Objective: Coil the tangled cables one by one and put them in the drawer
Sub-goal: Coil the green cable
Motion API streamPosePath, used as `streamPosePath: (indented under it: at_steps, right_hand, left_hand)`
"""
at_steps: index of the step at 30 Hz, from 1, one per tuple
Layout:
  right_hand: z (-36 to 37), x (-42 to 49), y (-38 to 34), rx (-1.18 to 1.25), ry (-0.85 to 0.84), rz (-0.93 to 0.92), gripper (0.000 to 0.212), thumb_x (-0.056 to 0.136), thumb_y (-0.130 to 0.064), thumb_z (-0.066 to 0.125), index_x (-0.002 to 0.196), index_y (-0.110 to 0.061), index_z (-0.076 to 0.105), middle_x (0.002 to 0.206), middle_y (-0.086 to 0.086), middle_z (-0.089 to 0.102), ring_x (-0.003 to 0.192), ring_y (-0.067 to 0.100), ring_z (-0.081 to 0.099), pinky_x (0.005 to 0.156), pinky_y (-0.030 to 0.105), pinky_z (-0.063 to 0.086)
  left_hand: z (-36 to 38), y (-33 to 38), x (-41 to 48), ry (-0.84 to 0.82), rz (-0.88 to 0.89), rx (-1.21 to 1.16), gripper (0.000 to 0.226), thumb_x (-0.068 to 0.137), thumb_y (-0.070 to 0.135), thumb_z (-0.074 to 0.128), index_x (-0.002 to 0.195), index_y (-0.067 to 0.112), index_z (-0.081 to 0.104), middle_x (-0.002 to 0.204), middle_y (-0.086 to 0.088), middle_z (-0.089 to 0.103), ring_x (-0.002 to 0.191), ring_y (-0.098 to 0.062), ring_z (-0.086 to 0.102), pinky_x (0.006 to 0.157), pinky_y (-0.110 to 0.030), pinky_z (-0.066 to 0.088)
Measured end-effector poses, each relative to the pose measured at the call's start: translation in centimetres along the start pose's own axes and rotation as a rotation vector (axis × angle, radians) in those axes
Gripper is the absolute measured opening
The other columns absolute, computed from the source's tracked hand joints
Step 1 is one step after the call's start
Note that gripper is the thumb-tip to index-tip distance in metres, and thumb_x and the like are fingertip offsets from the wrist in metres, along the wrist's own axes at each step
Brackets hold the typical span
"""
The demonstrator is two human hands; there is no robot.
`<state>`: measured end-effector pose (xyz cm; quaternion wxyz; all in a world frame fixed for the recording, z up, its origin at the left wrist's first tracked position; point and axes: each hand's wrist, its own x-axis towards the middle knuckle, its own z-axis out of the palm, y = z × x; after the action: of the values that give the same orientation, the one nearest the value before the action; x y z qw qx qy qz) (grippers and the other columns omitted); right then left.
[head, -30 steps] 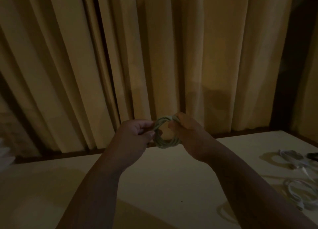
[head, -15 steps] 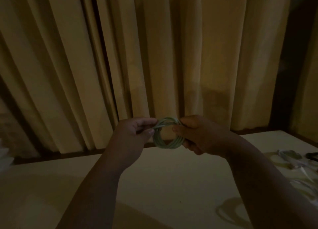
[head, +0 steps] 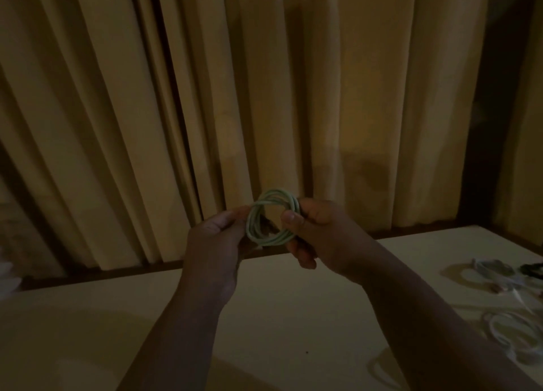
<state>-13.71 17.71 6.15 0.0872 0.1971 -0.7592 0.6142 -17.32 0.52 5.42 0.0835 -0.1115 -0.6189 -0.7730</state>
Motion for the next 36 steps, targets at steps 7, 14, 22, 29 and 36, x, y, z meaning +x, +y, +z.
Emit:
streamPosePath:
  at_steps: [7, 14, 22, 29, 36]
  right_hand:
    - [1.1, 0.5, 1.0, -0.119, 0.129, -0.048, 0.017, 0.107, -0.024, 0.047, 0.099, -0.016, 0.06, 0.069, 0.005, 0.063, 0.051, 0.014, 0.054, 0.048, 0.03, 0.045]
    - [1.7, 0.7, 1.3, -0.251, 0.121, -0.015, 0.013, 0.107, -0.027, 0.043, 0.103, -0.025, 0.056, 0.073, 0.001, 0.062, 0.052, 0.001, 0.054, 0.05, 0.017, 0.044]
    - [1.7, 1.0, 1.7, -0.472, 0.049, 0.066, 0.008, 0.106, -0.026, 0.045, 0.112, -0.029, 0.051, 0.087, -0.006, 0.063, 0.073, 0.005, 0.061, 0.061, 0.02, 0.047]
    - [1.0, 0.9, 1.8, -0.47, 0.155, 0.061, 0.009, 0.106, -0.025, 0.046, 0.106, -0.023, 0.054, 0.083, -0.001, 0.066, 0.064, 0.005, 0.064, 0.055, 0.017, 0.048]
    - [1.3, 0.7, 0.9, -0.258, 0.219, 0.031, 0.011, 0.106, -0.023, 0.047, 0.101, -0.018, 0.057, 0.08, 0.008, 0.071, 0.066, 0.018, 0.072, 0.062, 0.037, 0.063]
  left_hand:
    - [1.1, -0.3, -0.8, -0.09, 0.0, -0.253, 0.029, 0.082, 0.022, 0.068, 0.105, 0.005, 0.068, 0.105, -0.014, 0.075, 0.099, -0.026, 0.072, 0.076, -0.037, 0.059]
    - [0.9, -0.9, -0.3, -0.01, 0.06, -0.152, 0.013, 0.095, 0.011, 0.062, 0.106, 0.009, 0.067, 0.103, -0.012, 0.075, 0.101, -0.028, 0.071, 0.087, -0.045, 0.057]
    - [1.2, -1.4, -0.7, 0.002, 0.026, -0.255, 0.016, 0.098, 0.009, 0.054, 0.103, 0.003, 0.068, 0.097, -0.018, 0.075, 0.089, -0.032, 0.072, 0.074, -0.049, 0.059]
    - [1.8, -2.2, -0.9, -0.076, 0.047, -0.104, 0.018, 0.101, 0.014, 0.052, 0.104, 0.01, 0.069, 0.092, -0.005, 0.077, 0.092, -0.024, 0.073, 0.079, -0.038, 0.059]
    - [0.8, -2.2, -0.6, 0.07, 0.359, 0.494, 0.014, 0.091, 0.026, 0.07, 0.102, 0.034, 0.07, 0.095, 0.011, 0.072, 0.088, -0.003, 0.068, 0.073, -0.023, 0.057]
